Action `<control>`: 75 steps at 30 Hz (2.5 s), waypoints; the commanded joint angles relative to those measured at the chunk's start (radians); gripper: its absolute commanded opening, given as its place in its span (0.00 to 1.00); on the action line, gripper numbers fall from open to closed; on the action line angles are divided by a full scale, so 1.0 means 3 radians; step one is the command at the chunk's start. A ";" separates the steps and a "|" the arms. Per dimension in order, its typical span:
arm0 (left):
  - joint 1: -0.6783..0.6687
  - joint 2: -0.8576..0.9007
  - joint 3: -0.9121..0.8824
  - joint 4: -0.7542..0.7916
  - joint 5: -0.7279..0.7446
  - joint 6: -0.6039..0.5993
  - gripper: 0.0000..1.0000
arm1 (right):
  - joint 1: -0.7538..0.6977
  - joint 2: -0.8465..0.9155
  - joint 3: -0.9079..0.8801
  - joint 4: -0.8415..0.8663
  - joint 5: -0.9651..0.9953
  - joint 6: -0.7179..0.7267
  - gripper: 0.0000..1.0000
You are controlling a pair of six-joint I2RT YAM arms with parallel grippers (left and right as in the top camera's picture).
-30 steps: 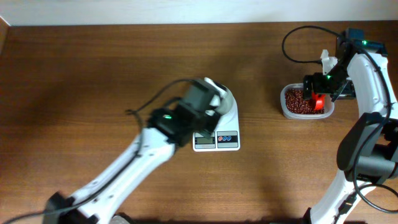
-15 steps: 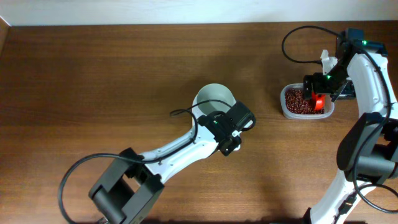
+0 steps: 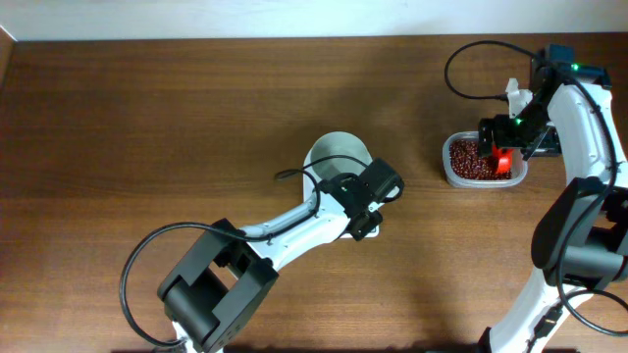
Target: Scoop item into bowl and weigh 50g on scale
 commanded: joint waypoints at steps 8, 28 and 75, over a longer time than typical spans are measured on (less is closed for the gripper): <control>0.0066 0.0135 0.0079 -0.0334 0.0041 0.0120 0.00 | -0.0006 0.0028 -0.0020 0.0001 0.0029 0.0011 0.99; 0.0060 0.0130 0.0206 -0.0529 0.0516 0.0362 0.00 | -0.0006 0.0028 -0.0020 0.0001 0.0029 0.0011 0.99; 0.0145 0.0301 0.0197 -0.0580 0.0011 -0.0053 0.00 | -0.0006 0.0028 -0.0020 0.0001 0.0029 0.0011 0.99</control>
